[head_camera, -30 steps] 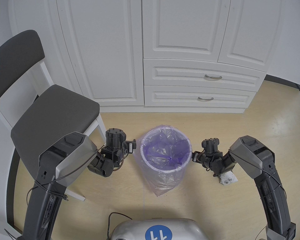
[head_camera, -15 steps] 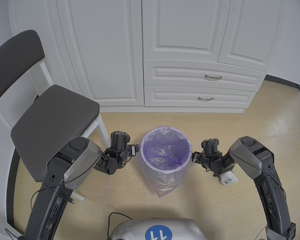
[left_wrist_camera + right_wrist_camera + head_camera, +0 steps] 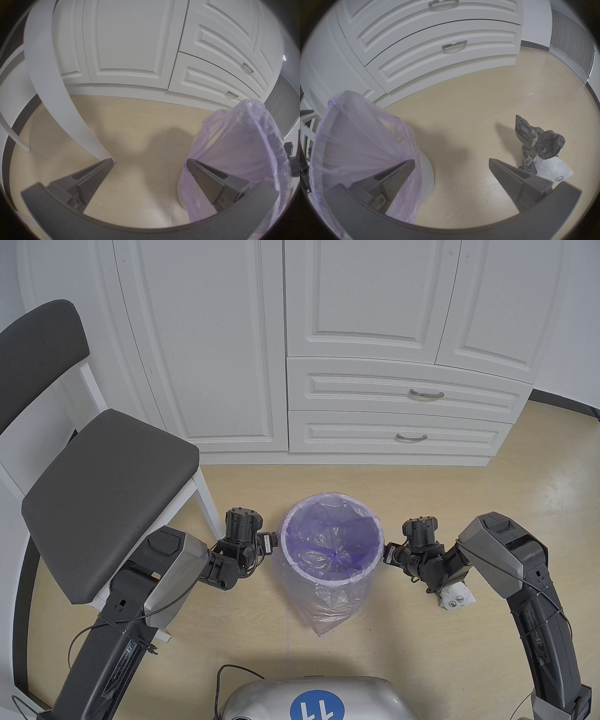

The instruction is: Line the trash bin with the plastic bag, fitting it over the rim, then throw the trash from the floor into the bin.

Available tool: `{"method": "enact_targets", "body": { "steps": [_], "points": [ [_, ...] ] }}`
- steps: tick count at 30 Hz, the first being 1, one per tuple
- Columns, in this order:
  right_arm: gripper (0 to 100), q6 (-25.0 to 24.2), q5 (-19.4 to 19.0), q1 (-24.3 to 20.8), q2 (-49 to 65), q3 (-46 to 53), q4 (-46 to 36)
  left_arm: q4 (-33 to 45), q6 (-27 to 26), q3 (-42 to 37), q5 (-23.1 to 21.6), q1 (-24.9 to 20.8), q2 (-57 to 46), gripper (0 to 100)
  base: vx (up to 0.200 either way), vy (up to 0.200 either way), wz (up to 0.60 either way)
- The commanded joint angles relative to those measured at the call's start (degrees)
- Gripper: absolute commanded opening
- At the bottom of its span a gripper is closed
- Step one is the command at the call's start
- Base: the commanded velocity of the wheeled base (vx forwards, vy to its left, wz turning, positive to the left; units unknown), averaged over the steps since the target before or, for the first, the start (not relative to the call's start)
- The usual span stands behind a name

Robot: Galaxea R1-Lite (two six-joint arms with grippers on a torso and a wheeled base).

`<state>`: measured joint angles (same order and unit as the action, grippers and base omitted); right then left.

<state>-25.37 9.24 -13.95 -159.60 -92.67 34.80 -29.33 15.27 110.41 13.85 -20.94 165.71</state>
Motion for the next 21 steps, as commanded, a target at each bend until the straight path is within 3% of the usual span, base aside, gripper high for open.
{"method": "enact_targets", "body": {
  "steps": [1, 11, 21],
  "points": [
    [100, -0.12, -0.01, -0.03, -0.10, 0.04, 0.00, -0.11, 0.02, 0.24, 0.04, -0.06, 0.93, 100, 0.000, 0.000, 0.00],
    [100, 0.94, 1.22, -0.73, 1.48, 3.20, 0.79, 0.33, 0.02, -1.34, 0.13, 0.38, -2.85, 100, 0.000, 0.000, 0.00],
    [100, 9.28, 1.83, -1.79, 19.41, 20.16, 0.35, -0.38, -8.86, -21.20, 1.18, 1.52, -18.23, 100, 0.000, 0.000, 0.00]
  ]
}}
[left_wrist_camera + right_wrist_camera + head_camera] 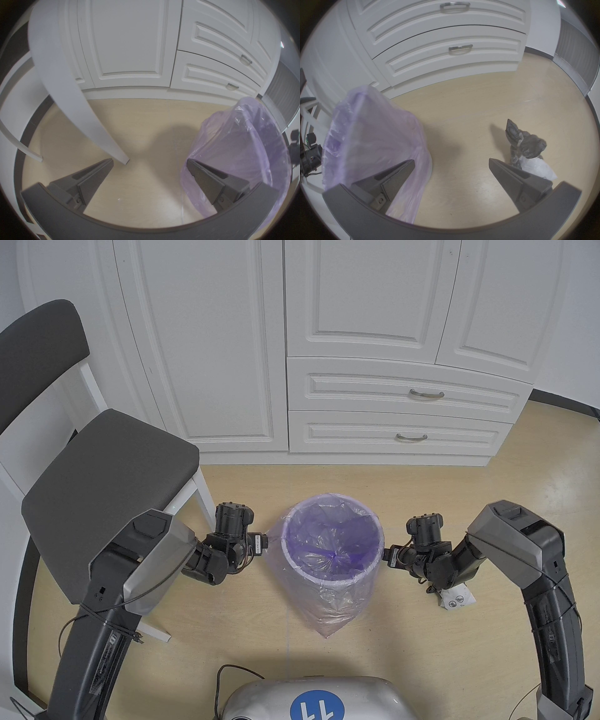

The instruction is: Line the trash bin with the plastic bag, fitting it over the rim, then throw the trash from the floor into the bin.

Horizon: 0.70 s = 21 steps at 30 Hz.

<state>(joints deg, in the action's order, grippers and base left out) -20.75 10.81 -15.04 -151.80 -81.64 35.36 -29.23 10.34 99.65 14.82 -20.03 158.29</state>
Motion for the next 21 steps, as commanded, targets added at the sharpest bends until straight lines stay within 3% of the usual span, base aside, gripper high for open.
{"method": "enact_targets", "body": {
  "steps": [1, 7, 13, 21],
  "points": [
    [100, 8.00, 0.26, -0.78, 14.60, 12.47, 0.32, -0.74, -4.89, -12.90, -0.06, 0.61, -12.75, 100, 0.000, 0.000, 0.00],
    [100, 16.35, 0.09, -2.97, 25.41, 23.81, 2.25, -2.93, -7.96, -20.28, -0.23, -0.01, -18.81, 100, 0.000, 0.000, 0.00],
    [100, 23.12, 0.00, -2.27, 21.63, 25.92, 3.22, -5.92, -9.63, -23.88, -0.32, -1.42, -20.39, 100, 0.000, 0.000, 0.00],
    [100, 22.42, -2.11, -2.36, 10.64, 20.91, 3.13, -10.58, -10.34, -26.61, -0.67, -2.30, -21.27, 100, 0.000, 0.000, 0.00]
  ]
}}
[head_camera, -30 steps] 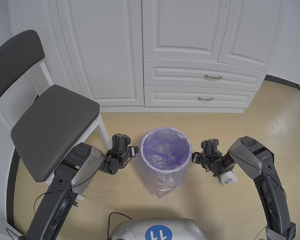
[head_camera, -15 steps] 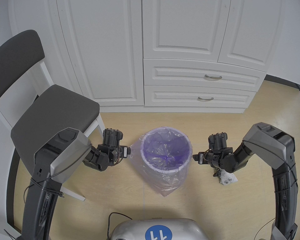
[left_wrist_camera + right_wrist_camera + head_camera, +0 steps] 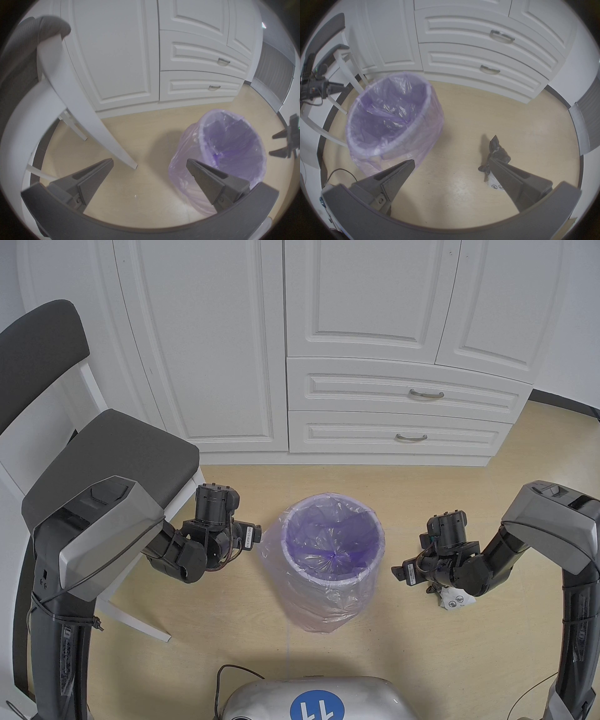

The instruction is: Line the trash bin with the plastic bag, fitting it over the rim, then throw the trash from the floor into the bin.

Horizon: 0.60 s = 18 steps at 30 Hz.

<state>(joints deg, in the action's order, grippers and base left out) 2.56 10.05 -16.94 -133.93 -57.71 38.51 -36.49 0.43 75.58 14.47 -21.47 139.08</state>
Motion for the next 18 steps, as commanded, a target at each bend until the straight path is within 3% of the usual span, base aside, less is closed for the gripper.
{"method": "enact_targets", "body": {
  "steps": [1, 9, 18],
  "points": [
    [100, -2.12, -1.87, -0.90, -7.58, -3.20, -0.01, -4.29, -0.51, -3.07, -0.67, -0.86, -2.24, 100, 0.000, 0.000, 0.00],
    [100, -7.04, -3.63, -1.51, -11.97, -10.67, -2.39, -13.52, -5.17, -8.35, -2.52, -1.12, -4.35, 100, 0.000, 0.000, 0.00],
    [100, -16.01, -3.54, -0.63, -16.28, -22.09, -9.42, -16.95, -7.19, -10.19, -2.52, -1.65, -5.23, 100, 0.000, 0.000, 0.00]
  ]
}}
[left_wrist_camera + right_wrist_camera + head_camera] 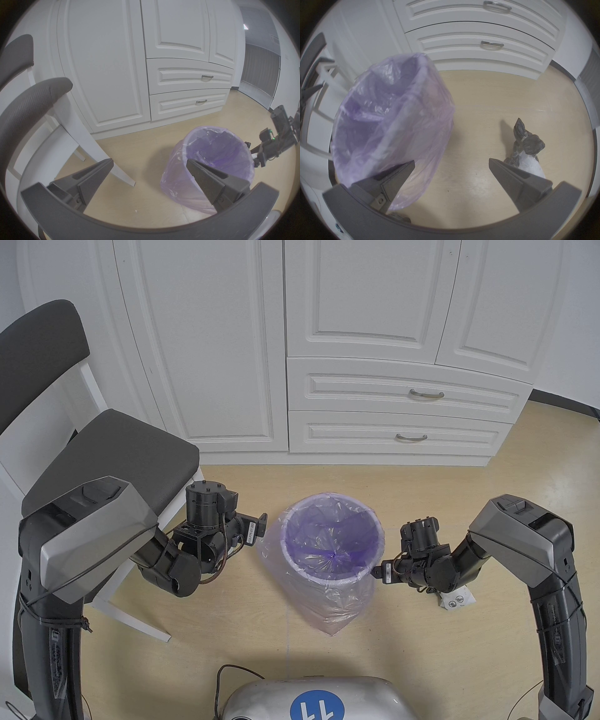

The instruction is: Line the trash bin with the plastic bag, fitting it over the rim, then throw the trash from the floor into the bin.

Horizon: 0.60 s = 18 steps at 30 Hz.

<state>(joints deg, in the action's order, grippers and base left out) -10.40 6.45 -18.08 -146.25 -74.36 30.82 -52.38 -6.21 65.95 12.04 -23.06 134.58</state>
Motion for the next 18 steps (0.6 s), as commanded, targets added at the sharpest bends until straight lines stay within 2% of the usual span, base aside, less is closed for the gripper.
{"method": "enact_targets", "body": {
  "steps": [1, 10, 15, 18],
  "points": [
    [100, -4.10, 0.06, 0.50, -4.39, -6.58, -1.81, -1.05, -0.56, -0.47, -0.09, 0.04, -0.73, 100, 0.000, 0.000, 0.00],
    [100, -10.26, 1.37, 2.08, -8.09, -14.58, -1.73, -1.14, -0.56, -0.21, -0.09, 0.04, -0.99, 100, 0.000, 0.000, 0.00],
    [100, -15.53, 1.81, 2.61, -9.67, -19.77, -1.73, -2.11, -0.30, -0.03, -0.09, 0.21, -0.90, 100, 0.000, 0.000, 0.00],
    [100, -18.34, 3.48, 2.61, -11.16, -23.20, -1.46, -2.64, -0.21, 0.58, -0.09, 0.13, -0.55, 100, 0.000, 0.000, 0.00]
  ]
}}
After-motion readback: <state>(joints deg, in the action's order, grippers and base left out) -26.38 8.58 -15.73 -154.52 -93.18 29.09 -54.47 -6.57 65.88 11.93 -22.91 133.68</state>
